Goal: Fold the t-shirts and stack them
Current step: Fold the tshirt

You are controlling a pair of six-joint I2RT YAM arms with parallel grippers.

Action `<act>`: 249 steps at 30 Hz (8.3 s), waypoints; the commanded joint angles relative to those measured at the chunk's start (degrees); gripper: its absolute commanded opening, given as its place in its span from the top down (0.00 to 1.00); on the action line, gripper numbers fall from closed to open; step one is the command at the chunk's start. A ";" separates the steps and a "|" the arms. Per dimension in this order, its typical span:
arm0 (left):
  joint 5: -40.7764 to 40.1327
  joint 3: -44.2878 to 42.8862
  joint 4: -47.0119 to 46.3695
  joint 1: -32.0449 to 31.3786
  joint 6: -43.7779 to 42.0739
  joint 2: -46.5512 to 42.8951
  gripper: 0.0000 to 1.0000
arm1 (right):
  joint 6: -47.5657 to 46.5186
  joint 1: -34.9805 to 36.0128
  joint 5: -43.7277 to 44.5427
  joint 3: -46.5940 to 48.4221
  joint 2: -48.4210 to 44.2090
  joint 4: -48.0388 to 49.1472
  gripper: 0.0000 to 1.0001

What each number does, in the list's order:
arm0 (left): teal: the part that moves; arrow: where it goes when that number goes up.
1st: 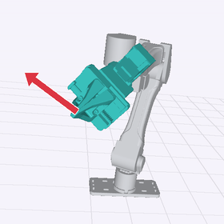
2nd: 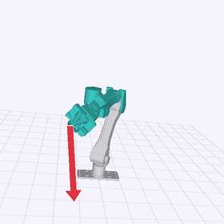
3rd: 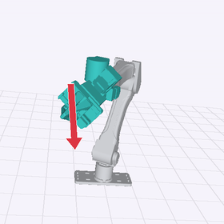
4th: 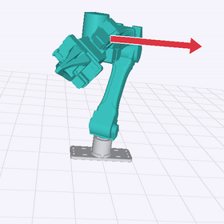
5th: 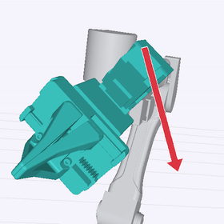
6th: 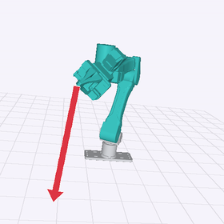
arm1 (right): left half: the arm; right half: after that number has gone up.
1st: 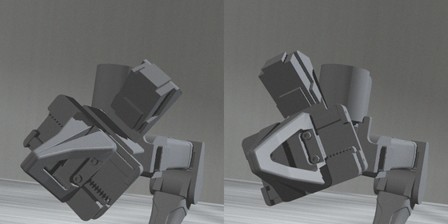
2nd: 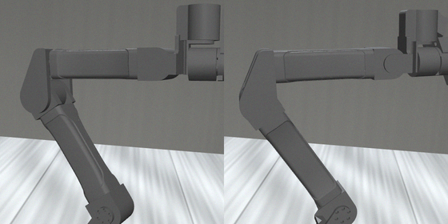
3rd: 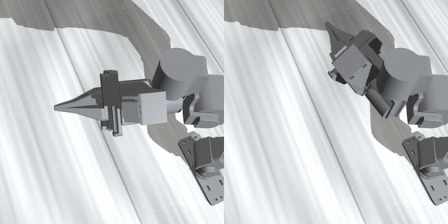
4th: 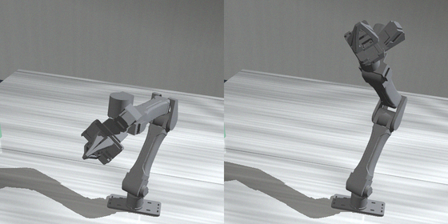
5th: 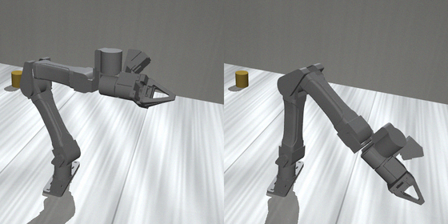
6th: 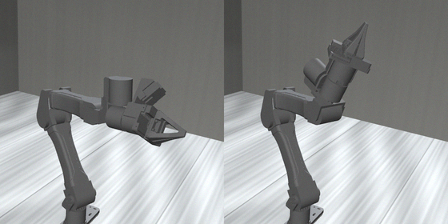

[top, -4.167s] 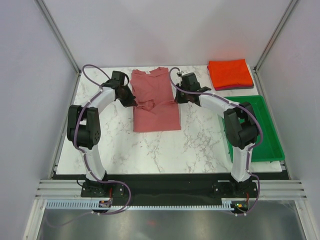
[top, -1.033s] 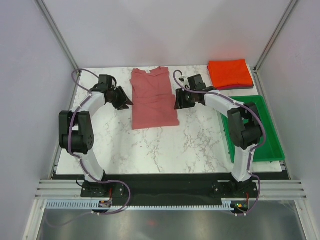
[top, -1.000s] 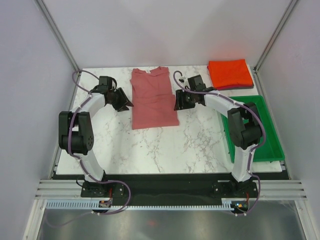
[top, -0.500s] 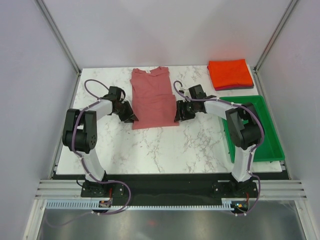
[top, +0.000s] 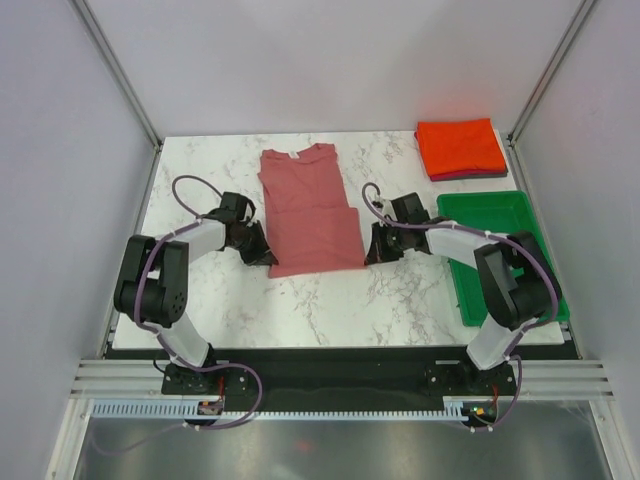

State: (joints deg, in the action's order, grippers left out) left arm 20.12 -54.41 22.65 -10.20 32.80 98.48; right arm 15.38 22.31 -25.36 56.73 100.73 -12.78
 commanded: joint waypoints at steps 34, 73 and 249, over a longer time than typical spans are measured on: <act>8.53 -18.89 3.36 3.52 -11.00 8.82 0.59 | -10.10 -5.87 -4.60 19.90 11.58 -5.06 0.48; 4.49 -14.58 -2.00 4.22 -8.28 3.21 0.98 | -14.41 -7.72 -21.48 26.24 14.41 -1.73 1.00; 2.91 -38.82 -1.03 3.77 8.78 12.25 0.98 | 14.95 1.52 30.20 27.01 6.92 16.29 1.00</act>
State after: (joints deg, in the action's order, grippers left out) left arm 20.67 -87.66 22.70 -8.19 43.57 106.63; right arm 32.84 25.39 9.69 77.10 103.33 0.75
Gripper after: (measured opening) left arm 0.039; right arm 0.010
